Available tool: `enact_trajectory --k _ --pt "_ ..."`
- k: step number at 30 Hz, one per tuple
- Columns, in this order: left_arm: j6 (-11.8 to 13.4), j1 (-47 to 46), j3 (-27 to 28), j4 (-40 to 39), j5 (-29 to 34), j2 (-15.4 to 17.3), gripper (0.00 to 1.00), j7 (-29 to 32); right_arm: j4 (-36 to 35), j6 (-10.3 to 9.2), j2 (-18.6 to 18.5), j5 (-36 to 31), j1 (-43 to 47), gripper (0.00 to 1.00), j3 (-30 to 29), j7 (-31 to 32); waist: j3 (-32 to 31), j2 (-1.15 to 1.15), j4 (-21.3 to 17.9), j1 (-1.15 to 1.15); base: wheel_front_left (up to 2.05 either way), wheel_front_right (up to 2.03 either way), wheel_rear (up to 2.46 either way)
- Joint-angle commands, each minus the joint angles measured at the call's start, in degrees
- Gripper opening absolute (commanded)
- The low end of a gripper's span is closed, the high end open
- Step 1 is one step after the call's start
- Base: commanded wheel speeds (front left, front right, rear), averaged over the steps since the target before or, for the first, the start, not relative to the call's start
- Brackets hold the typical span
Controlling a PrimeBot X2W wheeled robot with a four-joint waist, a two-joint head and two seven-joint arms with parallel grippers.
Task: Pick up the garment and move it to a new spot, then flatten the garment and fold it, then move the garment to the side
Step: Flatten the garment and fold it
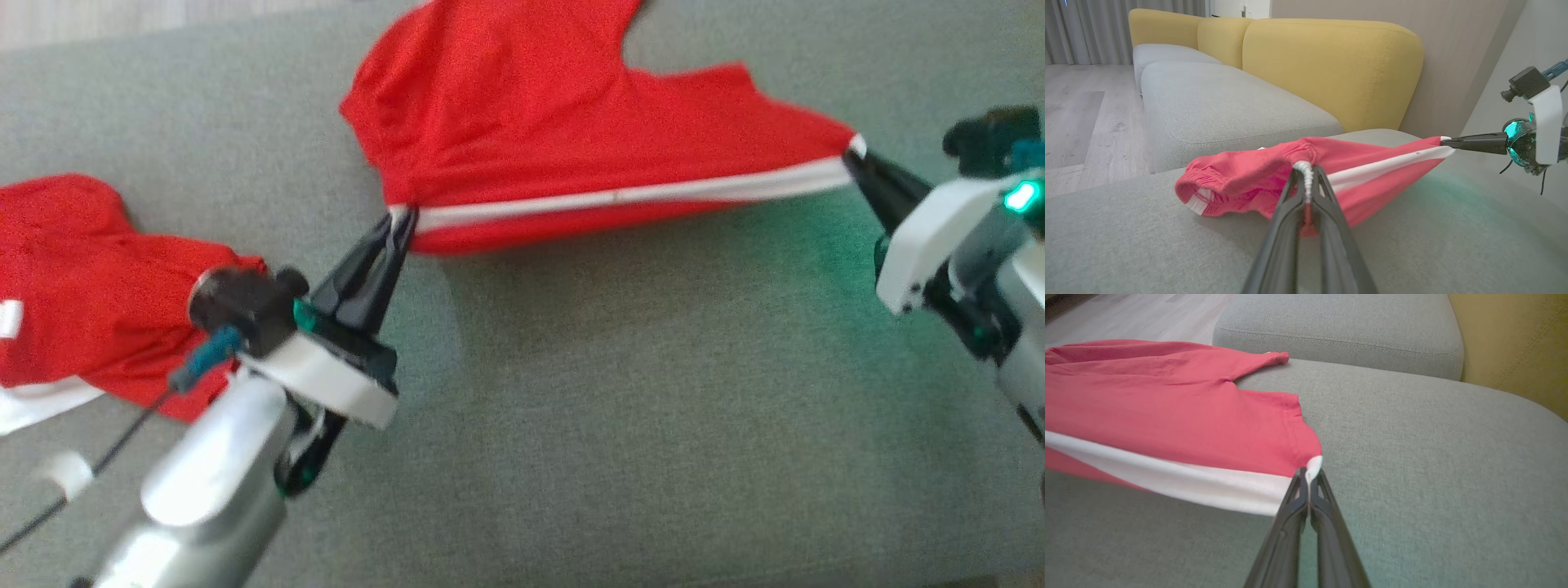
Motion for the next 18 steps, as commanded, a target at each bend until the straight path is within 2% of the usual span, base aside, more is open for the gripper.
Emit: enact_trajectory --k 1,9,18 --pt "0.67 -0.36 3.24 -1.99 0.35 1.93 0.0 -0.54 -1.12 0.36 -2.63 0.8 1.54 0.0 0.0 0.18 -1.62 0.0 -0.05 0.01 0.0 0.0 0.0" --pt "3.57 12.32 4.57 -8.83 1.82 0.19 0.0 -0.54 -6.49 0.36 -5.77 5.0 10.12 0.0 1.29 0.7 -8.28 0.0 -0.72 0.01 0.0 0.0 0.0" --pt "6.04 19.87 3.21 -14.07 3.61 -0.07 0.0 -0.54 -11.49 0.36 -8.43 5.15 18.27 0.0 -3.22 -0.01 -10.04 0.0 -0.55 0.01 0.0 0.0 0.0"
